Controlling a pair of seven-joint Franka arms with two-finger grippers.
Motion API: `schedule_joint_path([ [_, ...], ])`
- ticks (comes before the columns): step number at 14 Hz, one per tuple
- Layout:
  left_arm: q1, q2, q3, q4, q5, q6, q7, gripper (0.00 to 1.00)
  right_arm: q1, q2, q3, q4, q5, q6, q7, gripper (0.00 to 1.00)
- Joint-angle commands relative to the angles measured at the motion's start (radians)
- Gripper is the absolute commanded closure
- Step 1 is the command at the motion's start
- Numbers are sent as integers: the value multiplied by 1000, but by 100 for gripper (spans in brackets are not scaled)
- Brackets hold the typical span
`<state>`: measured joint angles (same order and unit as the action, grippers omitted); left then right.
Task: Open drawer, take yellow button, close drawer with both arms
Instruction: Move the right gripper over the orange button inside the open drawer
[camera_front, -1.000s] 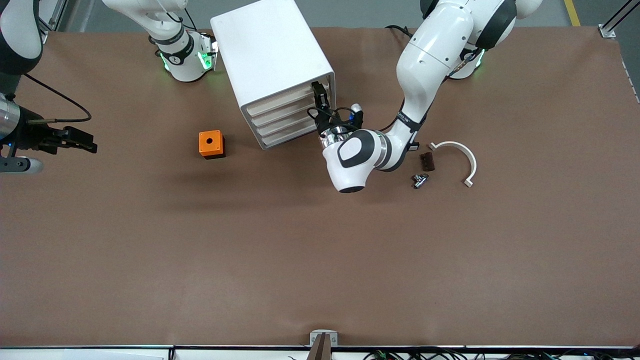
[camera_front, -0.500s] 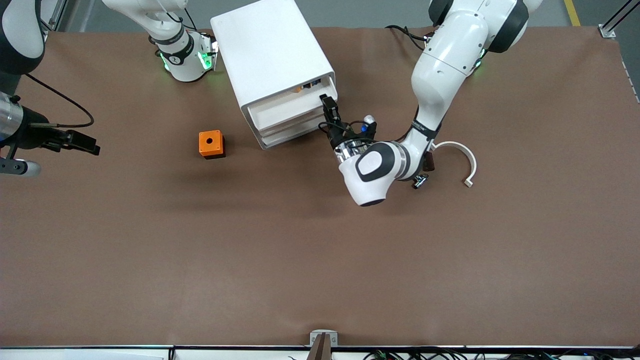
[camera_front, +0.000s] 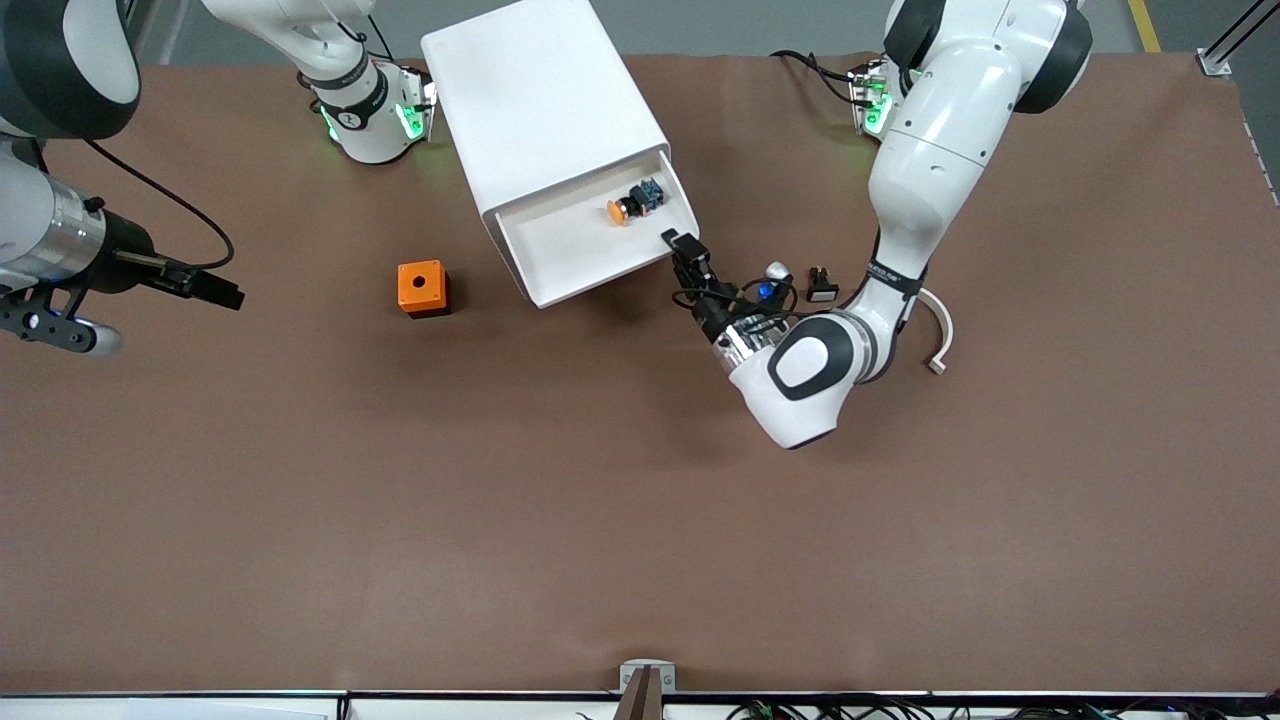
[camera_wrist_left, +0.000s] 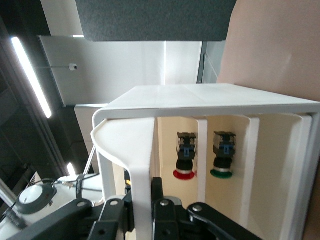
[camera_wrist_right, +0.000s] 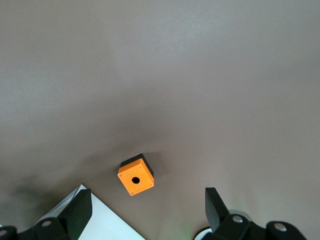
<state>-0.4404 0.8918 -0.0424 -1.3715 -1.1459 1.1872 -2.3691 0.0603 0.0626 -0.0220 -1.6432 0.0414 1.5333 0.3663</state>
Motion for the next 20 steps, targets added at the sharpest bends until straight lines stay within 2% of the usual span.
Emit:
schedule_joint_path([
  [1,40,18,6,26,-21,23,-1,90,36,-4,-1,16,21,-24,92,0],
  [6,68,19,6,28,-21,28,1,87,186,-30,-1,16,49,-22,308,0],
  [7,68,19,6,28,-23,37,1,77,222,-33,-1,17,49,-19,356,0],
  [8,69,19,6,28,-34,54,2,52,249,-36,-1,17,49,-19,391,0],
  [9,74,19,6,28,-44,61,8,36,281,-44,-1,17,49,-13,426,0],
  [13,75,16,6,67,-48,63,224,2,383,-46,-1,16,49,11,566,0],
  [17,95,10,7,130,-44,89,521,1,475,-46,-1,-4,49,65,712,0],
  [20,89,9,68,179,-43,95,833,1,550,-43,-3,-36,49,135,825,0],
])
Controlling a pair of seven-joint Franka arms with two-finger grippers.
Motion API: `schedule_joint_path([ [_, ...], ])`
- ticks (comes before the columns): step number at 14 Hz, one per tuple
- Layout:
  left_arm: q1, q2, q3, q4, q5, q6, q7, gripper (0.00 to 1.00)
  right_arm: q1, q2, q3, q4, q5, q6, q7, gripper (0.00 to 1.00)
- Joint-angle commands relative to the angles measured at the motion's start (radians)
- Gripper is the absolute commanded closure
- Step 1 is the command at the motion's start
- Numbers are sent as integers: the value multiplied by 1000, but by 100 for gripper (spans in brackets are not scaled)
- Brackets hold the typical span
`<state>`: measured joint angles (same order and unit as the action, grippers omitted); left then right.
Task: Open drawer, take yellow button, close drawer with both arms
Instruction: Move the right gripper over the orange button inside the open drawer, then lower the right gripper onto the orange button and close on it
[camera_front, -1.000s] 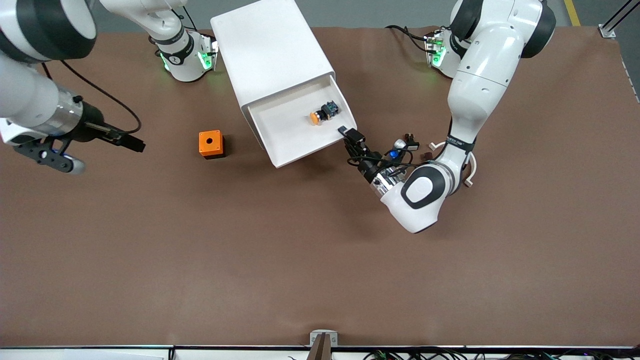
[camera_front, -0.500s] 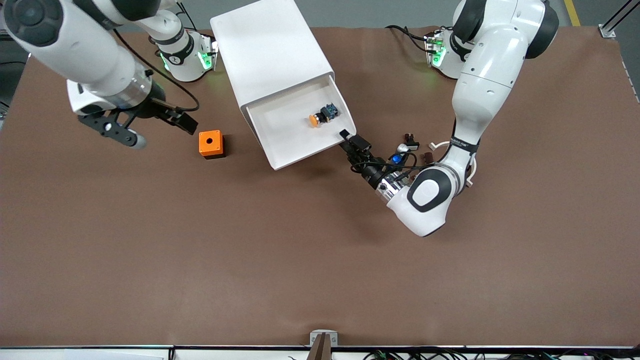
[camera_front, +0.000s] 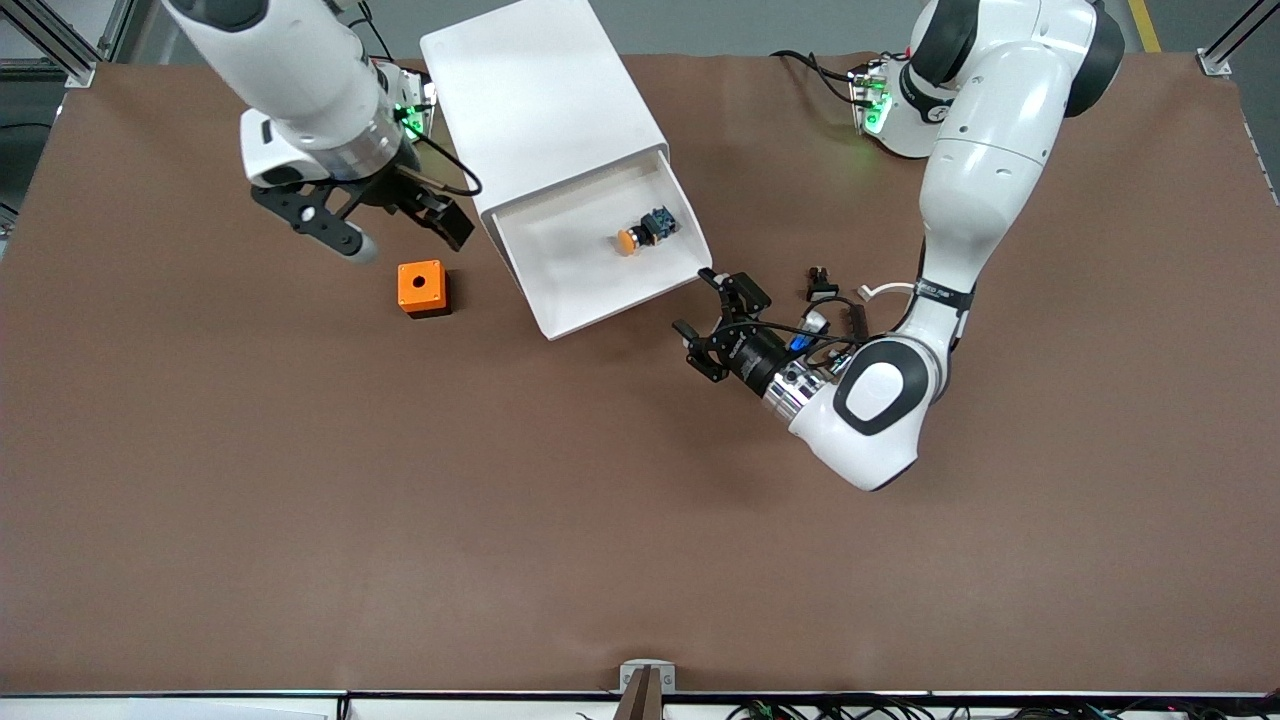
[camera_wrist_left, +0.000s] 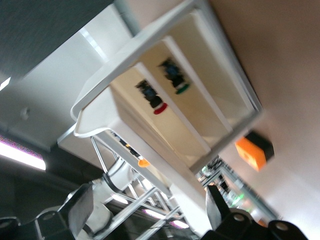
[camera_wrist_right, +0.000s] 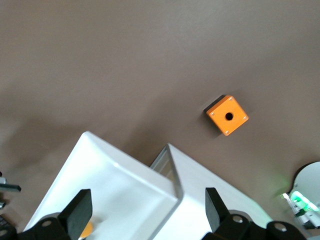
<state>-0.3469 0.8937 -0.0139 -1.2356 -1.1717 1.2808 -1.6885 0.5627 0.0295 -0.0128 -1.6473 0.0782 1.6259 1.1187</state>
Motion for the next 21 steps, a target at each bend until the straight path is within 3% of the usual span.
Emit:
schedule_joint_path([
  [1,-10,4,66,56,-11,12,268,1,71,-8,-12,-42,12,70,113,0],
  [3,-30,-12,121,71,13,60,459,1,109,-5,-12,-48,11,94,170,0],
  [7,-79,-90,175,77,212,194,749,1,161,3,-10,-48,25,95,220,0],
  [11,-133,-177,173,73,476,421,779,1,218,24,-12,-46,25,126,314,0],
  [14,-181,-202,175,70,649,504,776,1,253,59,-12,-46,23,178,364,0],
  [16,-222,-208,175,68,772,522,759,1,278,84,-12,-45,20,207,398,0],
  [21,-247,-206,173,59,909,538,756,1,319,144,-13,-39,9,262,470,0],
])
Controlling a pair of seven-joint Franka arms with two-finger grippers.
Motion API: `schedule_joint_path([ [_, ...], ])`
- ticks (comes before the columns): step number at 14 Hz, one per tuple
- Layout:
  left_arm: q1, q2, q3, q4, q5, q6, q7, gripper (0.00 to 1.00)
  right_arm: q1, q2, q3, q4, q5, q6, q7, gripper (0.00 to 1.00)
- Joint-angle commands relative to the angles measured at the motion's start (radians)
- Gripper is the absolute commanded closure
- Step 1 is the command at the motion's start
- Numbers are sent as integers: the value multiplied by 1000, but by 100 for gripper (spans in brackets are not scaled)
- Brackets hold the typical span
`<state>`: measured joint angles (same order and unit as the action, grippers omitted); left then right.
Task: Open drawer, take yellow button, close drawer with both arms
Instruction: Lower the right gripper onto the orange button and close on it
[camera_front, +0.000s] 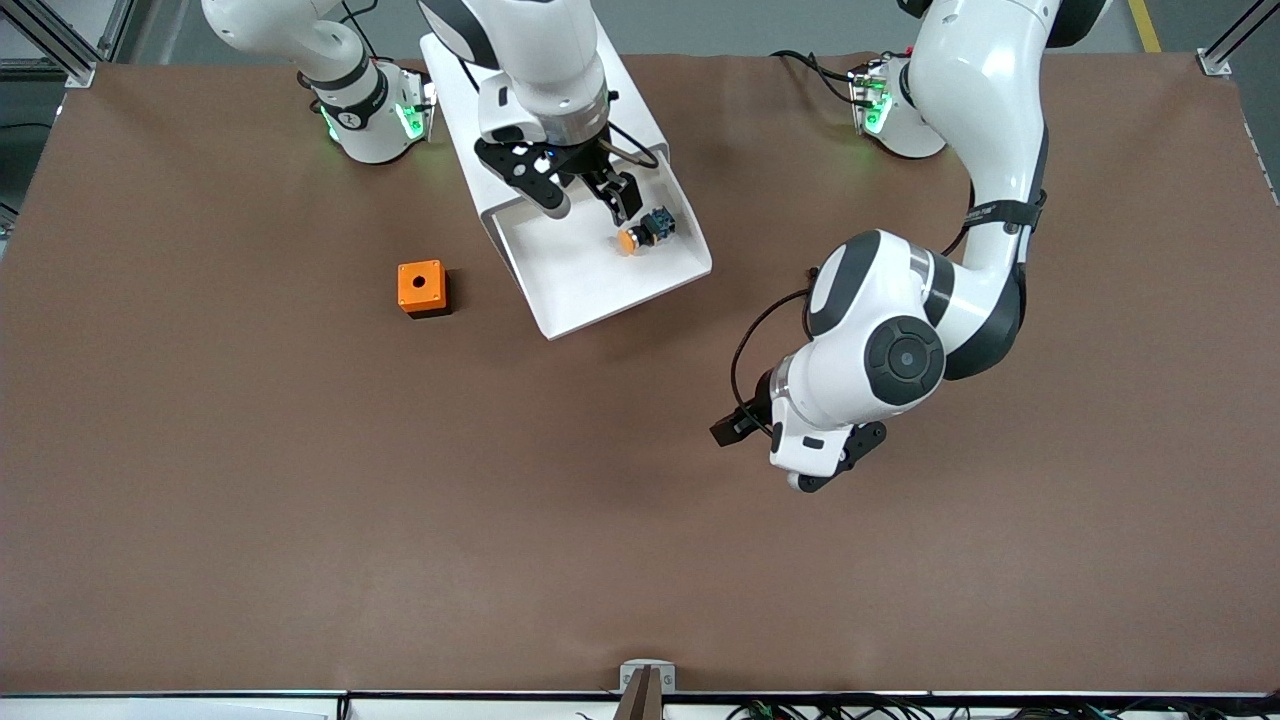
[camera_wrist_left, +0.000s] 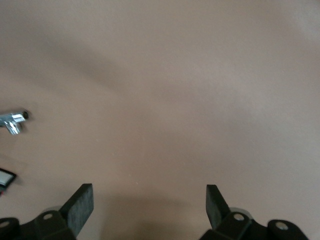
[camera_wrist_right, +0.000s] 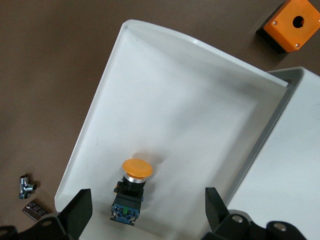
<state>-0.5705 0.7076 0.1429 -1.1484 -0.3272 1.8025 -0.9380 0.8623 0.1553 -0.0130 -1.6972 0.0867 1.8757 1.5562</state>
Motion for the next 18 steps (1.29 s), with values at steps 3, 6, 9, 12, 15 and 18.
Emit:
schedule_joint_path([
  [3,-23,-22,18,-28,85,17,5,1,40,47,-13,13,-4,32,68,0],
  [6,-22,-22,14,-28,140,17,8,1,55,76,-13,22,-22,60,108,0],
  [9,-23,-22,9,-30,145,17,12,1,63,107,-13,39,-22,63,124,0],
  [12,-23,-22,9,-30,145,17,11,1,72,127,-13,45,-22,63,127,0],
  [15,-22,-22,9,-30,145,17,11,1,83,164,-13,71,-25,65,166,0],
  [18,-23,-22,9,-30,143,17,11,1,90,184,-13,83,-25,65,174,0],
])
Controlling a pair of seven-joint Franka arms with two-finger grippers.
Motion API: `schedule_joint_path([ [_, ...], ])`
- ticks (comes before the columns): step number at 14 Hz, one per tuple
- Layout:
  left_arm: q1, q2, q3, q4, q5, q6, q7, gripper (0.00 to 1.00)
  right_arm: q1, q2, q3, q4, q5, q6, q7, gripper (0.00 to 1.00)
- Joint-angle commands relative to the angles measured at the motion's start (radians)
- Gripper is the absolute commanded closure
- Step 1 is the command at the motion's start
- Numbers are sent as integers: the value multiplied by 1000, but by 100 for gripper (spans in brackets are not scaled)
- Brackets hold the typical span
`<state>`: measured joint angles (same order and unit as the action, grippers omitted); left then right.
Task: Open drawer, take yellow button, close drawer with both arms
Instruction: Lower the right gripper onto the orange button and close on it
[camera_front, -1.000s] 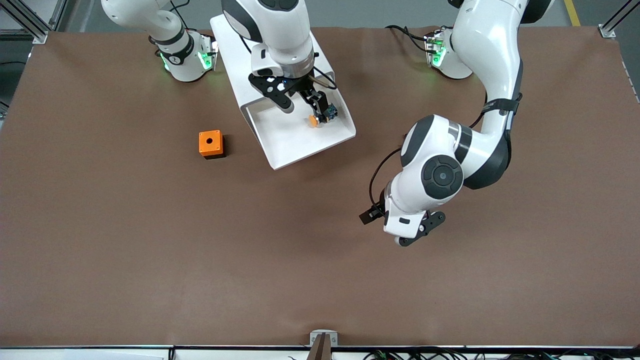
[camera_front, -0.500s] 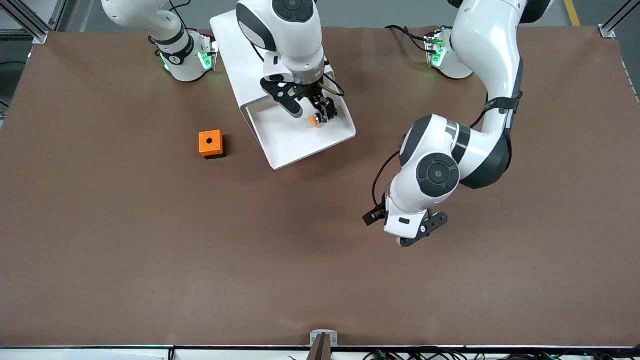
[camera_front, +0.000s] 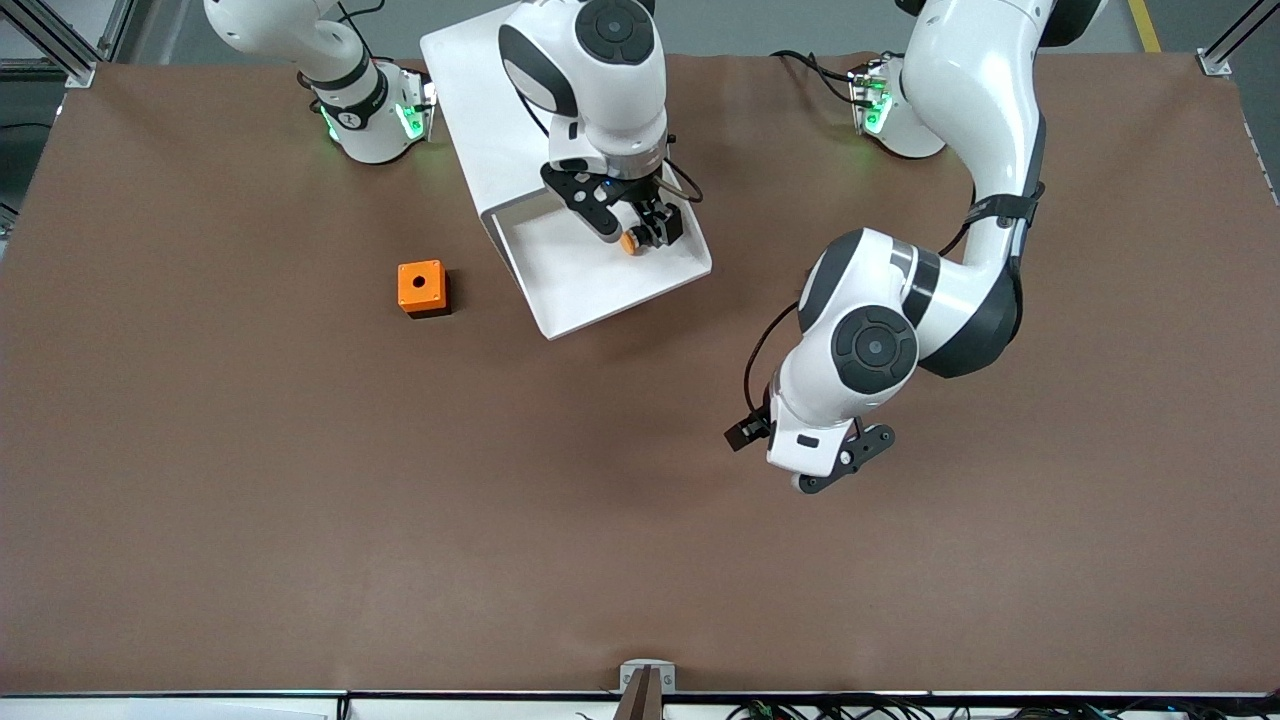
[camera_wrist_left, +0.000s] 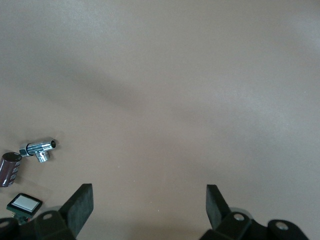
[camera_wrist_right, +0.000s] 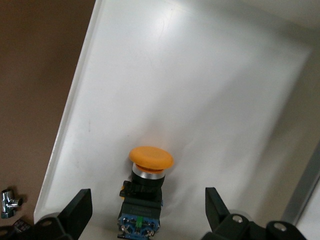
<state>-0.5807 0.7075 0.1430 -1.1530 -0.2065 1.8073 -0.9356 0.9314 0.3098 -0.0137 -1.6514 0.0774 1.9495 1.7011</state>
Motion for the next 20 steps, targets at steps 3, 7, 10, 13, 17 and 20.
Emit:
schedule_joint_path([
  [3,-13,-22,9,-25,22,12,9,1,23,43,-12,38,-16,-7,29,0],
  [7,-13,-22,9,-25,22,12,9,1,23,57,-12,39,-18,-6,29,1],
  [10,-11,-22,9,-25,24,12,9,1,23,58,-12,42,-37,-7,31,1],
  [13,-10,-22,7,-25,24,12,9,1,21,58,-14,42,-39,-7,31,1],
  [17,-10,-22,7,-25,24,12,9,1,21,61,-14,41,-50,-7,31,3],
  [20,-10,-22,9,-25,24,12,9,1,23,69,-14,42,-50,-6,31,4],
])
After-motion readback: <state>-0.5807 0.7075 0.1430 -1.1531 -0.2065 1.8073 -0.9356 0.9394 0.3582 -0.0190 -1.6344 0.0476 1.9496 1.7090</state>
